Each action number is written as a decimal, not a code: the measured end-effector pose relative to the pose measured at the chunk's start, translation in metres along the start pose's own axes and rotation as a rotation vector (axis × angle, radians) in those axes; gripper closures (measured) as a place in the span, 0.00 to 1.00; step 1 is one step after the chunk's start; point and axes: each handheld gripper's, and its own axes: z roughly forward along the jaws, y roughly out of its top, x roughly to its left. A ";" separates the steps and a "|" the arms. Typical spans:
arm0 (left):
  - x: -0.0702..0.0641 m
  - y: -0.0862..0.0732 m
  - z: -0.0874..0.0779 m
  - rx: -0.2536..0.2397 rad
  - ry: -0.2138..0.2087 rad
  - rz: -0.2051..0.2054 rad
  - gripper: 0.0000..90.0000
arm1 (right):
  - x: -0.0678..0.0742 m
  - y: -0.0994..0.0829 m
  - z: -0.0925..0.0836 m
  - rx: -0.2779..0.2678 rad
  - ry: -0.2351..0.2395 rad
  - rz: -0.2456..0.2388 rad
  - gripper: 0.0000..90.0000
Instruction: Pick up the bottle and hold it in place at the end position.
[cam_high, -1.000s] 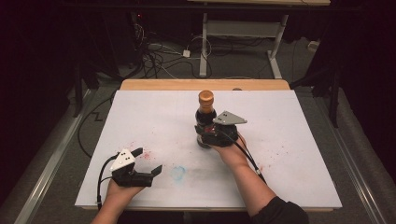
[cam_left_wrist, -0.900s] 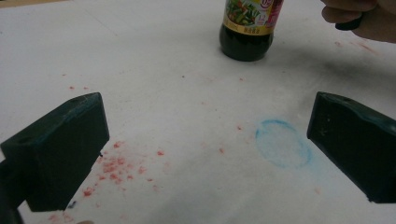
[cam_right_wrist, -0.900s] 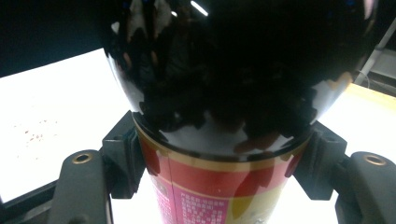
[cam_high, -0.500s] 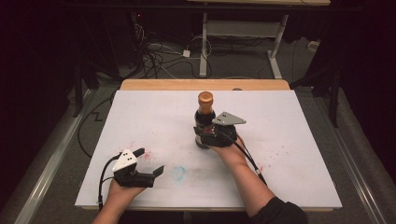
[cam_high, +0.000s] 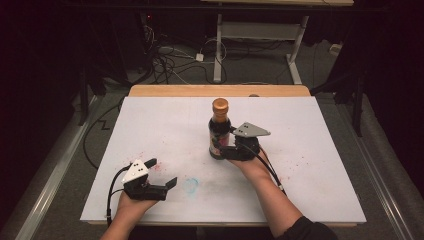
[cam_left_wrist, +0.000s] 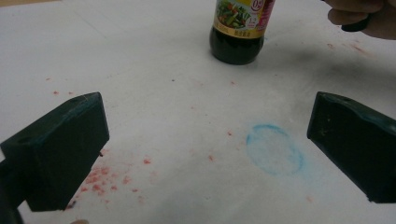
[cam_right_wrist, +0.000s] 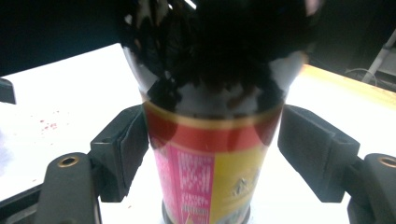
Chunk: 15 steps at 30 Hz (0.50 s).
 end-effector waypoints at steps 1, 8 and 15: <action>0.000 0.000 0.001 0.002 0.002 0.008 0.00 | 0.000 0.000 -0.003 -0.006 0.000 0.006 0.29; -0.004 -0.001 0.006 -0.004 -0.004 0.019 0.00 | -0.005 -0.006 -0.025 -0.033 -0.002 0.014 0.32; -0.009 -0.002 0.017 0.037 -0.015 0.023 0.00 | -0.009 -0.014 -0.042 -0.039 -0.010 0.031 0.46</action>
